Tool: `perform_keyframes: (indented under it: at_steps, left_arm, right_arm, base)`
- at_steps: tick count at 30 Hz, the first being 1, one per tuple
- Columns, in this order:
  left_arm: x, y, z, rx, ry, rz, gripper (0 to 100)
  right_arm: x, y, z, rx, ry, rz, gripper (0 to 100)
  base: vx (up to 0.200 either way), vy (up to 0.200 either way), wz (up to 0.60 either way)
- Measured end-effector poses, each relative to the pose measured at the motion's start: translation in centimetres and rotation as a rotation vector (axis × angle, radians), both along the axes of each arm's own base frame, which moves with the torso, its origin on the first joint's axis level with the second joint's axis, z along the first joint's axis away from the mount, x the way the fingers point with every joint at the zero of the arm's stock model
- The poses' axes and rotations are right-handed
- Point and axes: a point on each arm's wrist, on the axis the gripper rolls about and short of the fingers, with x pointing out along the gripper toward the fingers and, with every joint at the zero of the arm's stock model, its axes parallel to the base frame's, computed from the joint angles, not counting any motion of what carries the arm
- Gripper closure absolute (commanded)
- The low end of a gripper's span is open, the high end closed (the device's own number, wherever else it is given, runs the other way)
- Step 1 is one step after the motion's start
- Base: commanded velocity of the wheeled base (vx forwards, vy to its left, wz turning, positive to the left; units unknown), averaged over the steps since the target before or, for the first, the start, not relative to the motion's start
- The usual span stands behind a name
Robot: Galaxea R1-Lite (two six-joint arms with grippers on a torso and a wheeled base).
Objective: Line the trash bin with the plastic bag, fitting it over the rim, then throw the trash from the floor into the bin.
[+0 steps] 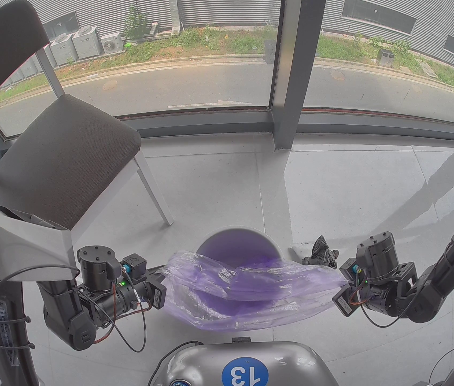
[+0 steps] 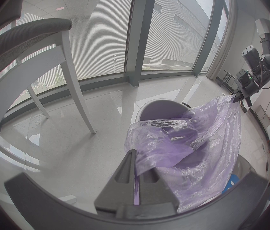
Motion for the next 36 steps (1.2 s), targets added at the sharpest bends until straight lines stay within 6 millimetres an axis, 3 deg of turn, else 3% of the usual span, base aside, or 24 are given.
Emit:
perform_keyframes:
  at_steps: [10,19,20,28,36]
  left_arm:
    - [-0.6,-0.6,0.0,0.004,0.009,-0.027,100]
    - [-0.5,-1.5,-1.0,0.002,-0.018,-0.045,100]
    - [-0.5,-1.6,-1.2,0.004,-0.015,-0.047,100]
    - [-0.5,-1.7,-1.8,0.010,0.003,-0.051,100]
    - [-0.5,-1.7,-1.8,0.009,0.004,-0.050,100]
  right_arm:
    - [-0.4,-0.4,-1.1,-0.023,0.041,-0.004,100]
    - [0.7,0.3,-2.1,-0.042,0.039,0.019,100]
    - [0.8,0.3,-2.2,-0.052,0.041,0.027,0]
    - [0.8,0.0,-2.2,-0.067,0.040,0.034,0]
    - [-0.5,-0.8,0.2,-0.076,0.012,0.071,0]
  base:
    - [0.000,0.000,0.00]
    - [0.000,0.000,0.00]
    - [0.000,0.000,0.00]
    - [0.000,0.000,0.00]
    - [0.000,0.000,0.00]
